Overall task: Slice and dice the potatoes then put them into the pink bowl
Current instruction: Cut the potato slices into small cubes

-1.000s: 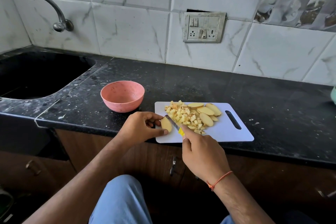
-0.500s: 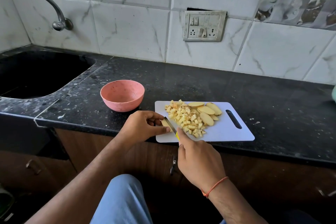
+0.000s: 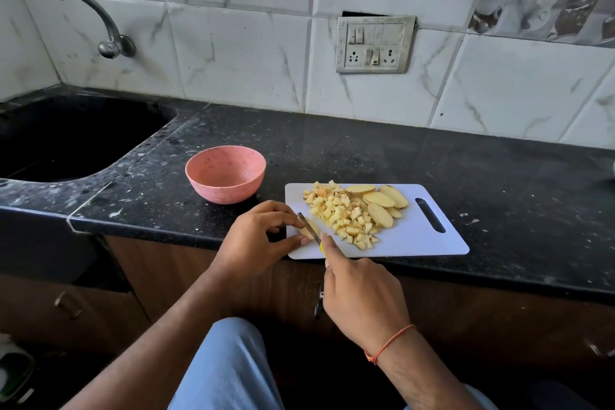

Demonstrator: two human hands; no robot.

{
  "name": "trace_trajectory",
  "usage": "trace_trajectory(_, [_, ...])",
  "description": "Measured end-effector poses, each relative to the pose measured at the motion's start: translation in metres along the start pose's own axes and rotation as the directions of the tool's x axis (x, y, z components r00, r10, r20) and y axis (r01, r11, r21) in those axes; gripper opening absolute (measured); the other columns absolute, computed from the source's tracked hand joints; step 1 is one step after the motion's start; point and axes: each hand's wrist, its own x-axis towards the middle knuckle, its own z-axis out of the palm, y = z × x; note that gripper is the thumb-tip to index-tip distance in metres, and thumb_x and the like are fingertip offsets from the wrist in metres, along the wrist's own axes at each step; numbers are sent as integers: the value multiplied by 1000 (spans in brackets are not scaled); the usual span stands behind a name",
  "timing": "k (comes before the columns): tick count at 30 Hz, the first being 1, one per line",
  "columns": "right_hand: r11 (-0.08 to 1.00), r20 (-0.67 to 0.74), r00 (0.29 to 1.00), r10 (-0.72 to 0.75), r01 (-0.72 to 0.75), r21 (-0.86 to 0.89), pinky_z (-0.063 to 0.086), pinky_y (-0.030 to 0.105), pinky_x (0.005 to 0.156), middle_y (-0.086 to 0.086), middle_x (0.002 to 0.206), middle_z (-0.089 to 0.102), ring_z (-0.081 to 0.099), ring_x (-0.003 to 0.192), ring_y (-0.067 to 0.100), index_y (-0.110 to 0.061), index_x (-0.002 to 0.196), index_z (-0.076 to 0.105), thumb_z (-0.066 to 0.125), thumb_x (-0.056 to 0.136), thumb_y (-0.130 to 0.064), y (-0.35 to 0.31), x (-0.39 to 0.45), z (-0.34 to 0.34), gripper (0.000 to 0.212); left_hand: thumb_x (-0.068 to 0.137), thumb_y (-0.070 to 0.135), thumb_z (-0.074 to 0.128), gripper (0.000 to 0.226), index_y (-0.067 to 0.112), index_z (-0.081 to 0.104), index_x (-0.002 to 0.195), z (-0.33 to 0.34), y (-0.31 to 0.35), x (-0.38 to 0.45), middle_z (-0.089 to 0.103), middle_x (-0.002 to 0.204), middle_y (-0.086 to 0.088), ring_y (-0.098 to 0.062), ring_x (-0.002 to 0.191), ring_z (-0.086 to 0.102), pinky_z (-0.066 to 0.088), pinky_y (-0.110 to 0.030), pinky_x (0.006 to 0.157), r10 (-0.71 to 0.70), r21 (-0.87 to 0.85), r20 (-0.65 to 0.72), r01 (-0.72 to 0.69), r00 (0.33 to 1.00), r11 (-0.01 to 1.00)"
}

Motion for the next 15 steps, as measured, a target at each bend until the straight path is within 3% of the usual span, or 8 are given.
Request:
trace_trajectory(7, [999,7,1000,-5,5,34,42,29,56,-6,76,58,55,67,11,-36,163,18,31,109,-40,5,2,1,55,75,50,90,30,35,86,100,-2,1,7,73,109,22,-4,109,70,58,-26,83,12,-3,4,-12,1000,1000])
trace_trajectory(15, [999,-23,1000,-11,12,49,35,24,51,-9,74,55,50,63,9,-35,164,19,32,109,-37,7,5,-3,56,77,48,89,27,35,87,100,2,-6,7,74,107,21,-8,102,72,60,-31,82,17,-15,-14,-17,1000,1000])
